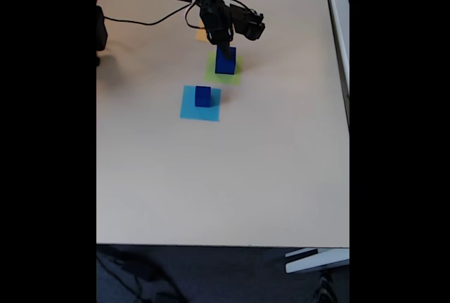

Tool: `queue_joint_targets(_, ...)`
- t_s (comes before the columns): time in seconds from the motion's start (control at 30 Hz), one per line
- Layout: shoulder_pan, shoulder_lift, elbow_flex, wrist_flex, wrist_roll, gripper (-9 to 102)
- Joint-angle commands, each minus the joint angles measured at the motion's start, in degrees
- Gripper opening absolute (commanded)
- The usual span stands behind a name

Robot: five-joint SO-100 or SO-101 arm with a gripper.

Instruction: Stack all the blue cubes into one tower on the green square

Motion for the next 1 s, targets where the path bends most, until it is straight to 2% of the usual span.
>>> queue_joint_targets(0.0,0.0,1.2,-0.3,0.1,-0.7,14)
queue_joint_targets(0.4,0.0,1.2,-0.2,0.1,-0.4,0)
queue_joint_targets(0.8,-0.2,3.2,-1.0,-0.1,0.2,0)
queue_joint_targets(0.97,-2.1,4.2,-8.9,6.1,4.4,0)
